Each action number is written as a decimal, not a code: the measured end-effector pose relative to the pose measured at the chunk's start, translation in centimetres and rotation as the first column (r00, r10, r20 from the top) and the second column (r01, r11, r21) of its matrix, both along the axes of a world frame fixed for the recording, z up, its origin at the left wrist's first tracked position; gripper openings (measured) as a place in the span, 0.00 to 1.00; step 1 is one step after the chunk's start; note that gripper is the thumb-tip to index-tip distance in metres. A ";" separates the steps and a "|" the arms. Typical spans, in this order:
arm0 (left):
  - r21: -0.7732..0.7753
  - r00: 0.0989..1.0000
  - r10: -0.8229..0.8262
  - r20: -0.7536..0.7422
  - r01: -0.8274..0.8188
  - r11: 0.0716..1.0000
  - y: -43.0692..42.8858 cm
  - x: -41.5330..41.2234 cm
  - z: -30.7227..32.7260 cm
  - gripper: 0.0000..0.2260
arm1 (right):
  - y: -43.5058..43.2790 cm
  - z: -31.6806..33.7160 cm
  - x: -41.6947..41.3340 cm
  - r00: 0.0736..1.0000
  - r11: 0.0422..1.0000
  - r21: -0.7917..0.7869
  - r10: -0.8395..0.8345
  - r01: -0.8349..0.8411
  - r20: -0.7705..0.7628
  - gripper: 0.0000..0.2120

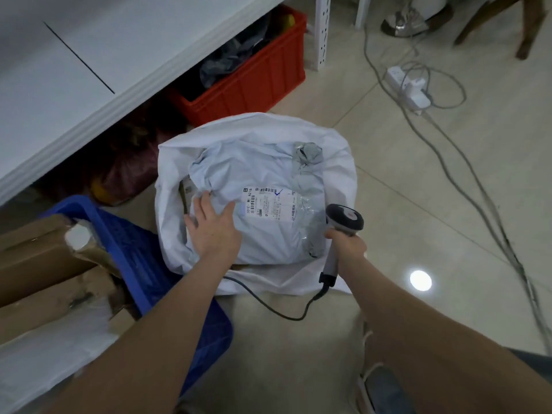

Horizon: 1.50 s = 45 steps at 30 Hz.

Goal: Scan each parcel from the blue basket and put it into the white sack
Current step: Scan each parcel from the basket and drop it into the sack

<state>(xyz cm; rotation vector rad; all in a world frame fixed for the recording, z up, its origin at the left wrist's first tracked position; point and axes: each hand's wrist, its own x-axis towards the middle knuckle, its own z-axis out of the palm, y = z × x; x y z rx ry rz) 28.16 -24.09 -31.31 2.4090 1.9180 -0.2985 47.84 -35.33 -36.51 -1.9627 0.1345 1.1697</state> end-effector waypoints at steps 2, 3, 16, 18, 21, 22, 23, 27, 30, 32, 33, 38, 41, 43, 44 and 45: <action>-0.003 0.999 0.030 -0.041 -0.030 1.000 1.1 -0.1 -1.0 0.29 | 0.3 -1.7 0.5 1.000 1.000 0.024 0.017 -0.016 -0.024 0.21; -0.004 0.998 0.035 -0.057 -0.035 0.999 1.6 -0.1 -1.3 0.30 | 0.5 -2.1 0.8 0.999 0.999 0.030 0.023 -0.022 -0.033 0.22; -0.334 0.539 0.756 0.371 -0.682 0.651 5.8 -6.3 0.6 0.29 | 3.6 3.5 -1.7 0.946 0.975 0.119 0.150 -0.190 0.288 0.18; -0.553 0.407 0.826 0.390 -0.614 0.563 5.5 -7.4 1.5 0.26 | 3.7 5.1 -2.3 0.923 0.965 0.092 0.203 -0.245 0.327 0.23; -0.529 0.362 0.744 0.561 -0.535 0.659 4.8 -8.3 4.4 0.20 | 4.0 8.9 -2.6 0.885 0.953 0.094 0.225 -0.286 0.408 0.24; -0.478 0.358 0.687 0.633 -0.517 0.710 4.6 -8.4 6.0 0.16 | 4.1 10.5 -2.7 0.873 0.951 0.110 0.213 -0.288 0.439 0.23; -0.415 0.364 0.620 0.695 -0.501 0.759 4.4 -8.4 7.7 0.12 | 4.2 12.3 -2.8 0.868 0.952 0.137 0.184 -0.275 0.462 0.22; -0.325 0.346 0.528 0.775 -0.498 0.804 3.3 -8.9 12.0 0.17 | 3.5 17.4 -2.9 0.842 0.952 0.130 0.175 -0.277 0.510 0.17; -0.380 0.291 0.573 0.766 -0.515 0.769 2.0 -9.6 14.5 0.13 | 2.4 20.2 -3.1 0.831 0.951 0.134 0.169 -0.279 0.530 0.19; -0.249 0.286 0.480 0.830 -0.579 0.776 1.7 -10.0 16.7 0.16 | 2.0 21.9 -3.1 0.823 0.942 0.206 0.107 -0.263 0.558 0.17; -0.200 0.311 0.447 0.839 -0.587 0.784 1.7 -10.3 17.5 0.16 | 1.7 22.6 -3.1 0.826 0.942 0.224 0.086 -0.250 0.557 0.16; -0.100 0.587 0.367 0.721 -0.437 0.894 0.8 -10.7 20.1 0.13 | 0.3 23.3 -3.6 0.809 0.954 0.094 0.186 -0.284 0.558 0.21; -0.021 0.564 0.347 0.749 -0.504 0.864 0.8 -11.2 20.5 0.14 | 0.5 23.2 -3.6 0.805 0.954 0.116 0.163 -0.275 0.571 0.23; -0.091 0.630 0.382 0.677 -0.443 0.892 0.2 -11.5 19.7 0.12 | 0.5 23.0 -4.1 0.767 0.940 -0.018 0.288 -0.340 0.573 0.22; -0.138 0.645 0.412 0.644 -0.431 0.891 -0.4 -11.6 19.1 0.13 | 0.4 22.8 -4.6 0.739 0.927 -0.076 0.340 -0.366 0.582 0.21; -0.169 0.648 0.441 0.622 -0.438 0.883 -0.9 -11.8 18.4 0.14 | 0.3 22.7 -5.2 0.722 0.920 -0.090 0.358 -0.382 0.593 0.20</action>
